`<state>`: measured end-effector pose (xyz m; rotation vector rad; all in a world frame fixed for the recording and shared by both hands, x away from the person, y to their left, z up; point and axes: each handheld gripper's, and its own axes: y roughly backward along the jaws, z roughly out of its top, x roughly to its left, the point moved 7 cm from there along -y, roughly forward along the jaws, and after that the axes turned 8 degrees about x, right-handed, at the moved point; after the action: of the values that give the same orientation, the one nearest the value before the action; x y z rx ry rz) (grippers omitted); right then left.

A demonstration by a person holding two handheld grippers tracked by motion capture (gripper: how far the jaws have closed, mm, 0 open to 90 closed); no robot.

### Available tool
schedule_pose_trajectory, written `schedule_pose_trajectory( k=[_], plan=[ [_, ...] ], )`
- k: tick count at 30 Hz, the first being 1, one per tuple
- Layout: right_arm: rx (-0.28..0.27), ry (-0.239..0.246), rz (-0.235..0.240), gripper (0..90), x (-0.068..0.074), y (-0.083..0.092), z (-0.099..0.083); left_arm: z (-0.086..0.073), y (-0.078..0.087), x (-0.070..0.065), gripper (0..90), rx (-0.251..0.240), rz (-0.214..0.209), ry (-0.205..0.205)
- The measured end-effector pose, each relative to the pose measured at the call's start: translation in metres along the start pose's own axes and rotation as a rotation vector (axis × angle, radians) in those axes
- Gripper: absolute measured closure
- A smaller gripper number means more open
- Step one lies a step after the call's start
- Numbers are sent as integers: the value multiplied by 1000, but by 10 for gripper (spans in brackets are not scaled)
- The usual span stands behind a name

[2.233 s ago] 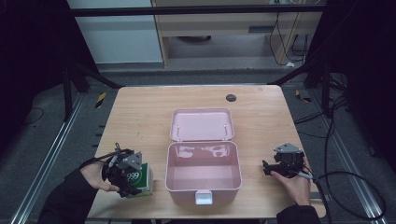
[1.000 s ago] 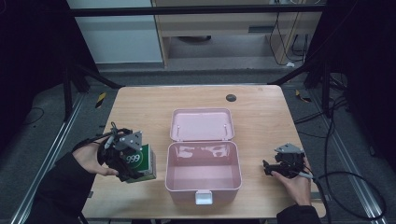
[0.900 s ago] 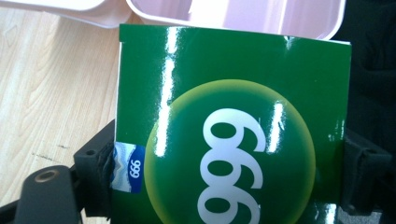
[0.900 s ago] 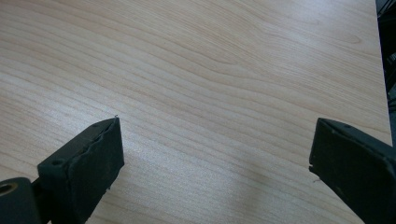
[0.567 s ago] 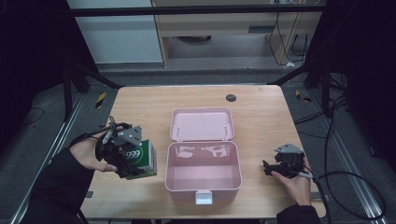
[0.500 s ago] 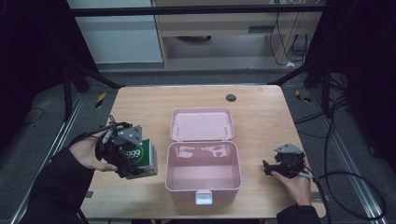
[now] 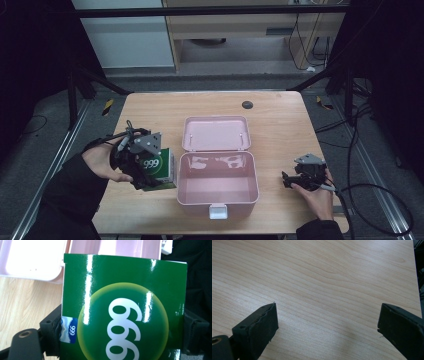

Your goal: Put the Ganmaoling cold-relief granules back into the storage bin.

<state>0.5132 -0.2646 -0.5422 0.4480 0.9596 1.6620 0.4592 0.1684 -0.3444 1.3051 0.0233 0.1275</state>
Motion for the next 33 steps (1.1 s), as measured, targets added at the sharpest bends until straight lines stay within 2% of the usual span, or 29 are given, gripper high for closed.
schedule_pose_trajectory(
  k=[7, 12, 18, 19, 23, 33],
  plan=[
    [-2, 0, 0, 34, 0, 0, 0, 18, -1, -2, 142, -17, -10, -31],
    [-3, -4, 2, 34, -1, 1, 0, 29, -5, -2, 142, -8, -12, -55],
    [-2, -2, 1, 34, -1, 0, 0, 44, -7, -3, 142, -35, -16, -79],
    [-3, -2, 1, 33, -1, 0, 0, 46, -8, -3, 142, -46, -18, -76],
    [-1, -1, 0, 33, 0, 0, 0, 52, -10, -3, 142, -32, -13, -90],
    [1, 1, 2, 34, 0, -1, -1, 67, -21, -1, 142, -34, -29, -95]
  ],
)
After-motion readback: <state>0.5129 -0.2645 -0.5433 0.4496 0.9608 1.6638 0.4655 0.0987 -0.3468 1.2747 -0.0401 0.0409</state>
